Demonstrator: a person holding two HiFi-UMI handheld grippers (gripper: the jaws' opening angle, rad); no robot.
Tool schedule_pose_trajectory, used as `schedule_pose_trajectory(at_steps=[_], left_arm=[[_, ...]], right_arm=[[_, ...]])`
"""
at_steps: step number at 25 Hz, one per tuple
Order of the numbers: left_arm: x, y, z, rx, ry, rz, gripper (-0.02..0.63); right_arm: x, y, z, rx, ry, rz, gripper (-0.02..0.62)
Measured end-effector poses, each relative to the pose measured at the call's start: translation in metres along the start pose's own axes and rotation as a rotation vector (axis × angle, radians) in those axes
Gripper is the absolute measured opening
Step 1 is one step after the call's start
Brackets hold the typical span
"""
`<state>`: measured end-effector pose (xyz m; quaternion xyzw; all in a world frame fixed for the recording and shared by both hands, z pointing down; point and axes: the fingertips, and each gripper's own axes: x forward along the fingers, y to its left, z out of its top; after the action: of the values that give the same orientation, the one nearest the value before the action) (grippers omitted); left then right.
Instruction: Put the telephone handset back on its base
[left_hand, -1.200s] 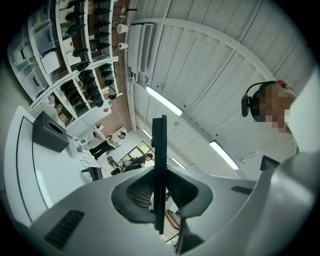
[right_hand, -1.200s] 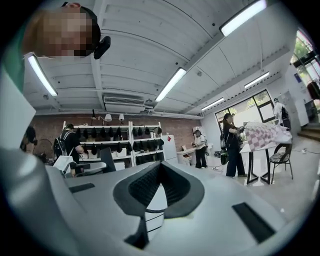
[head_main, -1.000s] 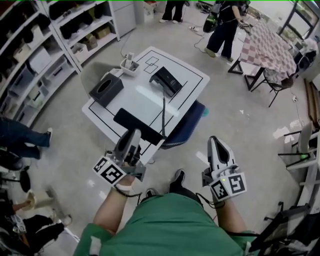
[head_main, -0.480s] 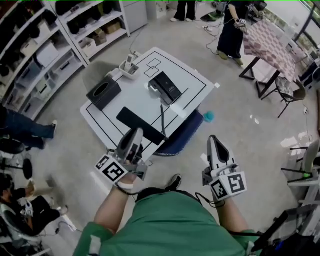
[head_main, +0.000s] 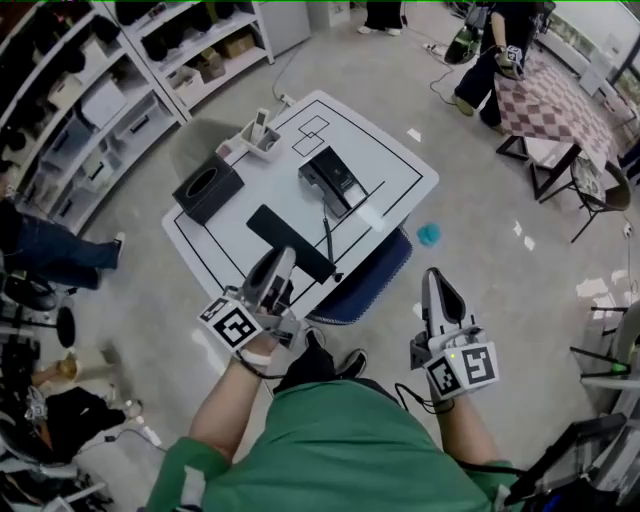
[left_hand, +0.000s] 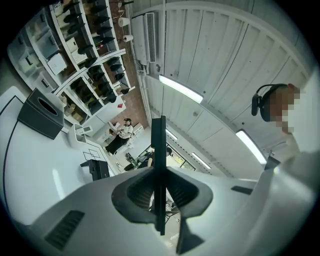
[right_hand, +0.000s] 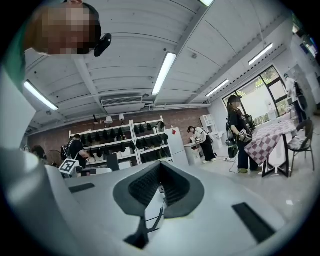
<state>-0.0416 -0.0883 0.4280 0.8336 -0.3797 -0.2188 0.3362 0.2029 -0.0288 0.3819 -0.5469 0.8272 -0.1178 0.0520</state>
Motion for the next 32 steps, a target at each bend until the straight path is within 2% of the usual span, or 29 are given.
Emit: schedule_pose_trajectory(at_steps=[9, 18, 23, 28, 32], left_arm=[[0.058, 0.07, 0.002, -0.067, 0.074, -0.018, 0.08], [0.089, 0.133, 0.003, -0.121, 0.146, -0.034, 0.08], [0.105, 0.164, -0.009, -0.168, 0.181, -0.033, 0.08], [0.119, 0.18, -0.02, -0.187, 0.196, -0.012, 0.08], [0.131, 0.187, -0.026, -0.214, 0.189, 0.014, 0.08]], right_arm=[[0.058, -0.027, -0.012, 0.006, 0.049, -0.104, 0.015], [0.099, -0.011, -0.031, 0.003, 0.1, -0.171, 0.015], [0.108, -0.012, -0.033, -0.003, 0.088, -0.216, 0.015], [0.116, -0.026, -0.045, 0.026, 0.107, -0.215, 0.015], [0.131, -0.038, -0.056, 0.062, 0.12, -0.168, 0.015]])
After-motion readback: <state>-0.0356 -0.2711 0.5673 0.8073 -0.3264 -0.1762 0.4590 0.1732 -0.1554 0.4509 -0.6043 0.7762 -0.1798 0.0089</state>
